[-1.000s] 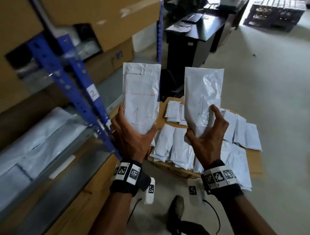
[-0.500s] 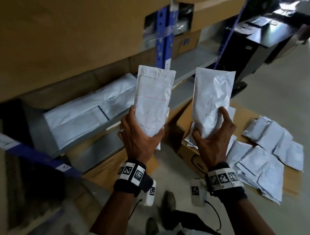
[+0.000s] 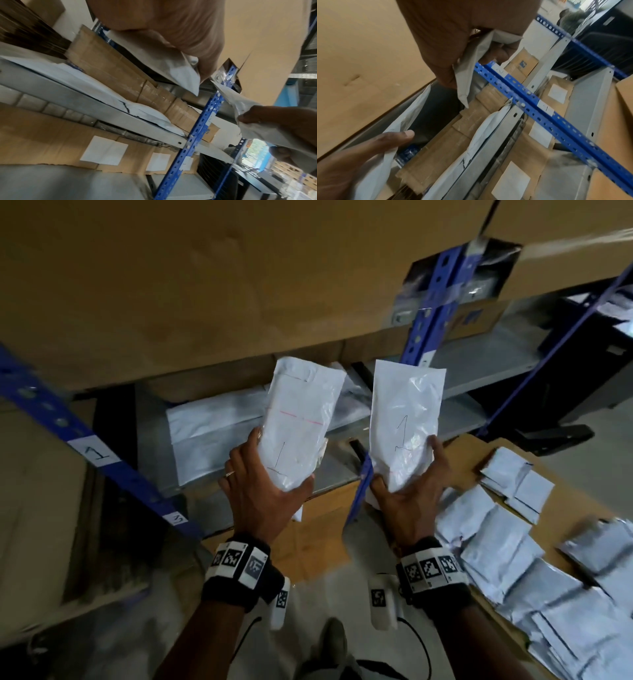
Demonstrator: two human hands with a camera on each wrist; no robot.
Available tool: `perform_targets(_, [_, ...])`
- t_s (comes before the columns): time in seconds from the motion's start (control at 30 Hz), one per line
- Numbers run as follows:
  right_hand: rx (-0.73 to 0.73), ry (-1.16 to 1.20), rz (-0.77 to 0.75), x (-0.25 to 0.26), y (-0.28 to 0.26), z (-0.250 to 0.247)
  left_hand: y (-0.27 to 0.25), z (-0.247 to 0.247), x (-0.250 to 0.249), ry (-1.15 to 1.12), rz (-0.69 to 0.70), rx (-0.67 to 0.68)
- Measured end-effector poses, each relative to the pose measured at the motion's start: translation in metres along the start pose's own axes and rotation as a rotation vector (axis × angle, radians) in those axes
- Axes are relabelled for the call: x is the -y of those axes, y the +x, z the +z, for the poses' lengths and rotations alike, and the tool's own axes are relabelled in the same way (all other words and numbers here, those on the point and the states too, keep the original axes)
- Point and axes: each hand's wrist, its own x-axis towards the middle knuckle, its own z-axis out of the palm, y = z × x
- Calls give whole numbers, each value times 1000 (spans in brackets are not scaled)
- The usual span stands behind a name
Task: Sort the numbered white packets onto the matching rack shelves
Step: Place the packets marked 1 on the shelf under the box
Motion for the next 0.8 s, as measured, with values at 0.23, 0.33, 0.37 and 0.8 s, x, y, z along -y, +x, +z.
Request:
perform_targets(0.23, [184, 19, 102, -10, 5, 49, 3, -10, 33, 118, -53, -31])
perform_targets(0.33, [214, 12, 183, -5, 5, 66, 8, -13, 56, 218, -78, 22])
perform_targets(0.37, [213, 14, 194, -3, 6, 72, 12, -14, 60, 237, -85, 36])
perform_targets(0.8, [126, 67, 242, 7, 0, 120, 128, -18, 104, 357, 48, 271])
